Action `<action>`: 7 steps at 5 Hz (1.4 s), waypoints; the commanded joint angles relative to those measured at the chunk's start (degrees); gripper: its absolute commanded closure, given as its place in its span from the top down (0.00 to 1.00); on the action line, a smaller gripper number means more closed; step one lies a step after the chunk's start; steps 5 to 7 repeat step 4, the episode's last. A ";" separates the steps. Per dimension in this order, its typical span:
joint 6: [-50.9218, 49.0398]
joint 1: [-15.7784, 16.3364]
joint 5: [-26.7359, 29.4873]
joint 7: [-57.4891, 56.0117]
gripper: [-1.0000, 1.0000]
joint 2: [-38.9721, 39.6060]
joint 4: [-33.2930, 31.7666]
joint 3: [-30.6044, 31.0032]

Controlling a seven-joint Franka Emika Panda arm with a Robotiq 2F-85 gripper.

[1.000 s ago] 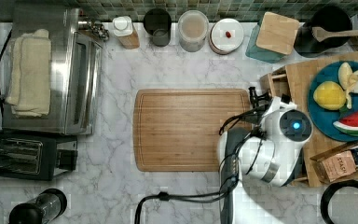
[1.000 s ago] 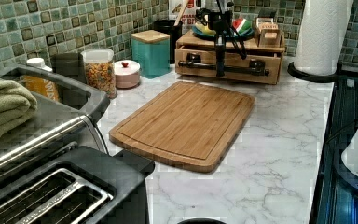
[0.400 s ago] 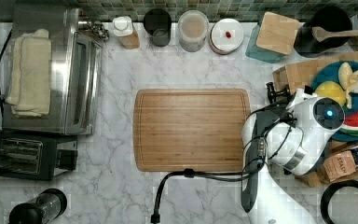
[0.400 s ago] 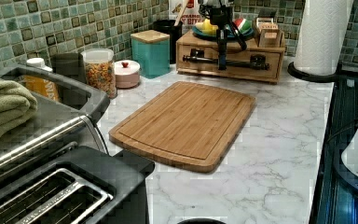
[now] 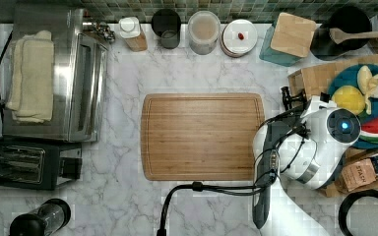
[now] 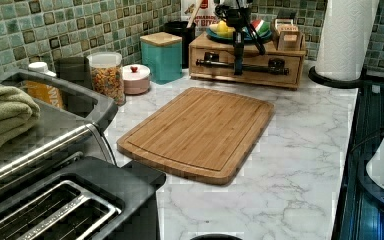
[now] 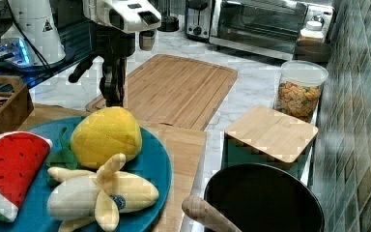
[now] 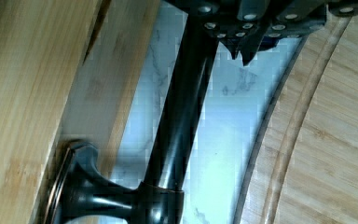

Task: Close the drawer.

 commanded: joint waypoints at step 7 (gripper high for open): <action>5.35 -4.22 -1.13 2.36 0.00 -4.32 8.53 -5.66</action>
